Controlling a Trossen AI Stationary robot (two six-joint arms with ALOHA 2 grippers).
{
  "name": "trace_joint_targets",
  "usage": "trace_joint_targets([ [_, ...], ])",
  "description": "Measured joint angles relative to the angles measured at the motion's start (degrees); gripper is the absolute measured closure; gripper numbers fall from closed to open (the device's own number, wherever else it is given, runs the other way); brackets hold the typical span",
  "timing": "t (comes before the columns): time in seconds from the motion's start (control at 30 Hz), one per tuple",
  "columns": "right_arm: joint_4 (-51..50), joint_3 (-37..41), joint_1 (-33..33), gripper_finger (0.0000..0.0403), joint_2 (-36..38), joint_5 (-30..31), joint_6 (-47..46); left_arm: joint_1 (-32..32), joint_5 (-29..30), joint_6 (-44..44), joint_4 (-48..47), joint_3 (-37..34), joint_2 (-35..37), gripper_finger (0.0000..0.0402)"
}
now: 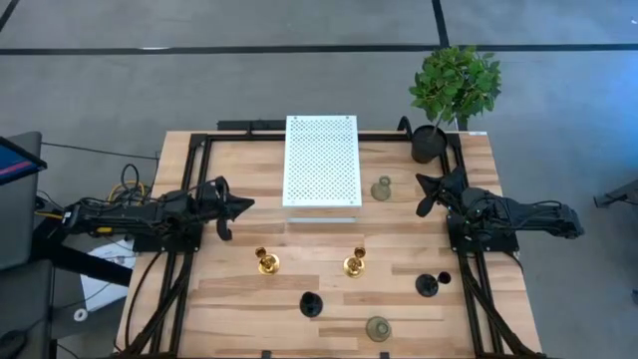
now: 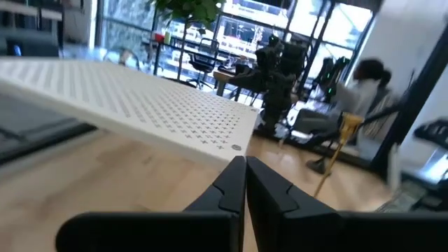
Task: Pick & Place candle stick holders
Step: Put the top green candle holder on the shelf
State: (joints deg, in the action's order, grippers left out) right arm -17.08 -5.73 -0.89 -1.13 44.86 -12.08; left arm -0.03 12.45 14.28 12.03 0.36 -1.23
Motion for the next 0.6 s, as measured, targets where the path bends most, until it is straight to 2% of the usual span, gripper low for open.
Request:
trace_joint_targets([
  [0.27, 4.04, 0.1, -0.11, 0.0403, 0.0, 0.03, -6.16, 0.02, -0.02, 8.04, 0.31, 0.0, -0.01, 0.0389],
  [0.47, 4.24, 0.1, -0.11, 0.0403, 0.0, 0.0, -6.45, 0.01, -0.04, 16.33, 1.15, 0.0, 0.0, 0.0389],
  [0.6, 4.24, 0.1, -0.11, 0.0403, 0.0, 0.01, -6.5, 0.02, -0.07, 17.71, 1.36, 0.0, -0.01, 0.0389],
])
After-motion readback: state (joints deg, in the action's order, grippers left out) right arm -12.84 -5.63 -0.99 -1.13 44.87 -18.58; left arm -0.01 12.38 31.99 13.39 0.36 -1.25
